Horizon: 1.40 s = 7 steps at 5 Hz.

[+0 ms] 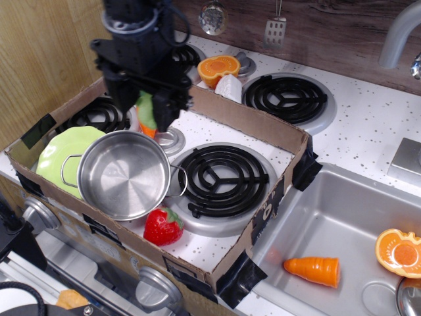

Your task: Put broccoli in pot

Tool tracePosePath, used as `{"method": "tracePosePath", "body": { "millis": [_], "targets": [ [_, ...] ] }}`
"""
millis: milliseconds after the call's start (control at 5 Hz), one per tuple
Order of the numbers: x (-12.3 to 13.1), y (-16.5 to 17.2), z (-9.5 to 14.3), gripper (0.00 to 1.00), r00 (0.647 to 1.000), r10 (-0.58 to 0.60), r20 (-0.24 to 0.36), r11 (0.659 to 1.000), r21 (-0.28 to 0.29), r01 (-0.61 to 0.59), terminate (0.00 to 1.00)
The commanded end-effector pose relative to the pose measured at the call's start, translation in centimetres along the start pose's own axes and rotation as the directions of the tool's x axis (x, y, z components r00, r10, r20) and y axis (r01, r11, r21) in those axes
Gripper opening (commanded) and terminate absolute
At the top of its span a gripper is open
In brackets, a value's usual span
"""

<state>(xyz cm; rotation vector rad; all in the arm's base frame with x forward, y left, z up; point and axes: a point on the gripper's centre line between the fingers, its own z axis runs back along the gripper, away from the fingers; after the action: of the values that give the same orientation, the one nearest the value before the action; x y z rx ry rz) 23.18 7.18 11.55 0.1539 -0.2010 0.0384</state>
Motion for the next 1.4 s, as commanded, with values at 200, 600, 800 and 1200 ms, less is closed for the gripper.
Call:
{"method": "tracePosePath", "body": {
  "millis": [200, 600, 800, 1200],
  "targets": [
    [-1.4, 2.1, -4.3, 0.00, 0.996, 0.089, -0.019, 0.994, -0.061, -0.090, 0.00],
    [-0.5, 2.2, -4.5, 1.00, 0.996, 0.089, 0.003, 0.993, -0.082, -0.088, 0.00],
    [0.3, 2.1, -3.4, 1.00, 0.998, 0.053, 0.022, 0.996, -0.066, -0.051, 0.00],
    [0.3, 2.1, -3.4, 1.00, 0.998, 0.053, 0.022, 0.996, -0.066, -0.051, 0.00]
  ]
}}
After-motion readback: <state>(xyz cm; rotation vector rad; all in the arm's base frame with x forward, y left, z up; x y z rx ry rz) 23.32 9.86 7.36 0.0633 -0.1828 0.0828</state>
